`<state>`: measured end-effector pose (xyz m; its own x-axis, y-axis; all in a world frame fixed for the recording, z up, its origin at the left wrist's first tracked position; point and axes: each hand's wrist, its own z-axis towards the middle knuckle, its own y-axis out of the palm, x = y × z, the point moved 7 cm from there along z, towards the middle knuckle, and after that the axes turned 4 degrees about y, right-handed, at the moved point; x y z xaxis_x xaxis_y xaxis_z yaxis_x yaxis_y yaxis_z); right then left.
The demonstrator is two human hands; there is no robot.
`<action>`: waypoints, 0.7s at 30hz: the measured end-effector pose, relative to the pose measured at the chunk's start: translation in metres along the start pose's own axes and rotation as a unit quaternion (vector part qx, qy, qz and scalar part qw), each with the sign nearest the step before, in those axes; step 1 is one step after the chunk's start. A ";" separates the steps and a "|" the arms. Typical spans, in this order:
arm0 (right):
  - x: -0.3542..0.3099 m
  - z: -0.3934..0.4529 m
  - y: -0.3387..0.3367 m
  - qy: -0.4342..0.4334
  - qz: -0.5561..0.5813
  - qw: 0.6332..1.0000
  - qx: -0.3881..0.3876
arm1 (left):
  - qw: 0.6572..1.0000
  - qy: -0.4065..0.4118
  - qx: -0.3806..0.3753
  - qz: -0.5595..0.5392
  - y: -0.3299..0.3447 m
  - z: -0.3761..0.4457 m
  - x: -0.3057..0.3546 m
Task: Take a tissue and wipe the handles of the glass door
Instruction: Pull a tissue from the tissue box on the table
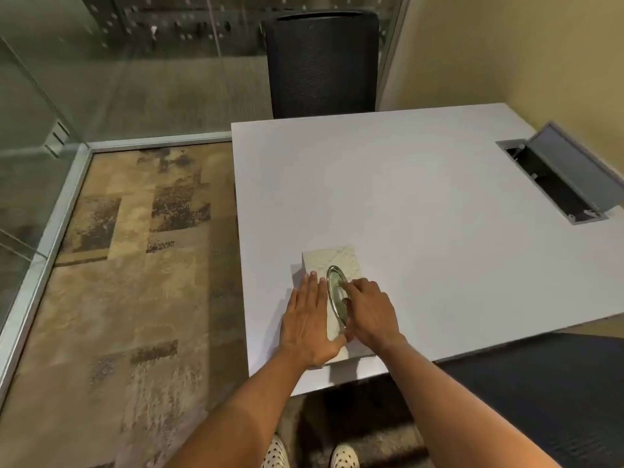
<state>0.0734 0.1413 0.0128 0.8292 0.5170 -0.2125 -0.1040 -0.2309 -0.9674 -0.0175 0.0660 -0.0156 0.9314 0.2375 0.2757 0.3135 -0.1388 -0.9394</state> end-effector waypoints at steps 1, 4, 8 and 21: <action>-0.001 0.002 0.000 -0.007 -0.011 1.000 0.002 | 1.000 0.005 0.006 0.003 0.001 0.001 0.002; 0.003 0.009 0.004 0.013 -0.029 0.999 0.000 | 1.000 0.005 0.000 0.001 0.007 0.004 0.007; 0.001 0.017 0.004 0.025 -0.047 0.999 0.013 | 1.000 -0.005 0.001 -0.012 0.012 0.008 0.010; -0.011 0.029 0.003 0.055 -0.085 0.995 0.019 | 1.000 -0.019 -0.008 0.002 0.018 0.010 0.013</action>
<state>0.0476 0.1587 0.0083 0.8912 0.4525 -0.0308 0.0239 -0.1147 -0.9931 -0.0016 0.0762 -0.0312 0.9252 0.2726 0.2639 0.3129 -0.1550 -0.9370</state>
